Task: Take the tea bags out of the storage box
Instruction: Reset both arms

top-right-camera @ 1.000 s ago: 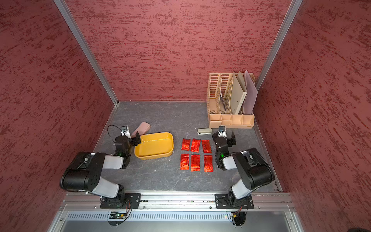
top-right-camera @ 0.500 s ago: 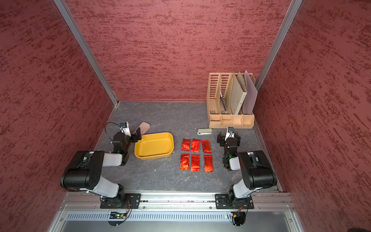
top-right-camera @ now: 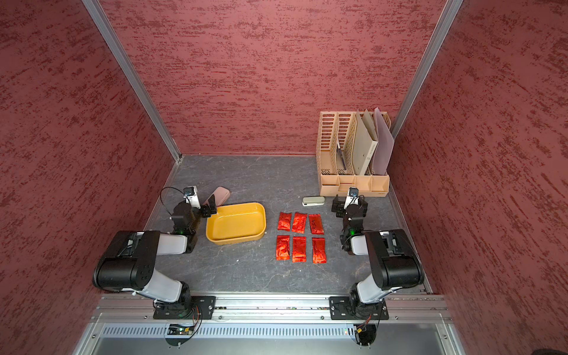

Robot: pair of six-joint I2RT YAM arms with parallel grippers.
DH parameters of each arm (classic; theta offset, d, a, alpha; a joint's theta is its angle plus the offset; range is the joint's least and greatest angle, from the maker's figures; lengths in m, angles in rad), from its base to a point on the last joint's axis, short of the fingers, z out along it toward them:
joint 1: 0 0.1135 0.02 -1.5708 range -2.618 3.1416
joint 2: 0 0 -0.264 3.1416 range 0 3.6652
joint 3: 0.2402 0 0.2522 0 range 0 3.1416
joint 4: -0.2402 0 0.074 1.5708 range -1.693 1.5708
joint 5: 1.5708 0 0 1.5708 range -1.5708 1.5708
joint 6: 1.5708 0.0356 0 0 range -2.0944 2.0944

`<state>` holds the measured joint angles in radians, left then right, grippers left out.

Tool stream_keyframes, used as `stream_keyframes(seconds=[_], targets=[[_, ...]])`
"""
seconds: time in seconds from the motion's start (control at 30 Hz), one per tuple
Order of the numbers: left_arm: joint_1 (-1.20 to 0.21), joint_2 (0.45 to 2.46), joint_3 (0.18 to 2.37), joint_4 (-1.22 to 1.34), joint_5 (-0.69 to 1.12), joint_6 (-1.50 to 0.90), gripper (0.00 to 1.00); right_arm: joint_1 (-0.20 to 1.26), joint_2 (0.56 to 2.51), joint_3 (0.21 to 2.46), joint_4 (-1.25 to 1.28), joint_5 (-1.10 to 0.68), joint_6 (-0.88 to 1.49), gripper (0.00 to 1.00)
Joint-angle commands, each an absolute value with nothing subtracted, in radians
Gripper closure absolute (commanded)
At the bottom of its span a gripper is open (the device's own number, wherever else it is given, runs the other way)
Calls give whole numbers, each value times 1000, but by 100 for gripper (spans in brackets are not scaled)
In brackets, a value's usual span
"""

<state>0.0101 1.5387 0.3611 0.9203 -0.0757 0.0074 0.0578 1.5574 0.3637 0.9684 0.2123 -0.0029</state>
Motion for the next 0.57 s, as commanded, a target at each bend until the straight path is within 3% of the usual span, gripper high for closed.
stream_keyframes(seconds=[0.0,0.53], targets=[[6,1537,362,936,-67,7,0,50,1554,367,962,196,7,2],[6,1537,362,937,-66,7,0,49,1550,365,962,191,7,1]])
